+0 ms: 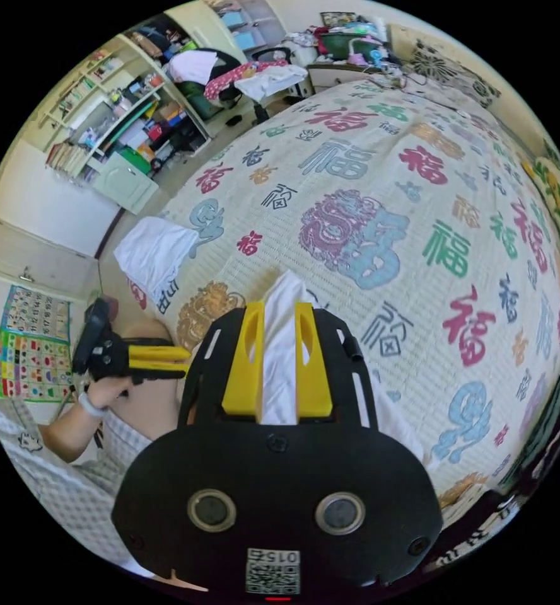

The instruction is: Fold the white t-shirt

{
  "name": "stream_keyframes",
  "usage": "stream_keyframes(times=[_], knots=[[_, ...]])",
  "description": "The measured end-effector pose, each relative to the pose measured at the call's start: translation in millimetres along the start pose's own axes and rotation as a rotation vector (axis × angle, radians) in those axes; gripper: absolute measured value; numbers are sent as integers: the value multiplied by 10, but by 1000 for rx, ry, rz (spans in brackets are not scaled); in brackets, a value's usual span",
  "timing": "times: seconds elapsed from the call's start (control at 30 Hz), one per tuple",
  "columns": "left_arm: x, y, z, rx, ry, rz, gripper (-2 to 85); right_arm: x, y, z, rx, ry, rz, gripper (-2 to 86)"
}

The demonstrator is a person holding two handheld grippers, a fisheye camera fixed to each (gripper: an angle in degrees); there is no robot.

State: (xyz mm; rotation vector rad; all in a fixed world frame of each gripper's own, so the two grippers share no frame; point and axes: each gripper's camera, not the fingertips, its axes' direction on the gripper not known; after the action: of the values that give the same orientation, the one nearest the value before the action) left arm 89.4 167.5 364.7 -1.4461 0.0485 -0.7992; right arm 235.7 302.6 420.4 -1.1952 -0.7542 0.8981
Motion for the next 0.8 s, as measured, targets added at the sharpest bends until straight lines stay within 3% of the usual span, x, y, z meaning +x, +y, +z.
stream_keyframes(times=[0.23,0.3,0.53,0.8], knots=[[3,5,-38,-40,-6,24,62,-173,-717,544,-296,17,5,67],[-71,26,-52,-41,42,4,52,-202,-785,582,-320,62,8,16],[-288,174,-147,7,270,-45,-2,-318,-980,407,-292,74,-3,-10],[-500,543,-683,217,232,-92,-6,-538,-1185,10,-174,86,-63,-10]])
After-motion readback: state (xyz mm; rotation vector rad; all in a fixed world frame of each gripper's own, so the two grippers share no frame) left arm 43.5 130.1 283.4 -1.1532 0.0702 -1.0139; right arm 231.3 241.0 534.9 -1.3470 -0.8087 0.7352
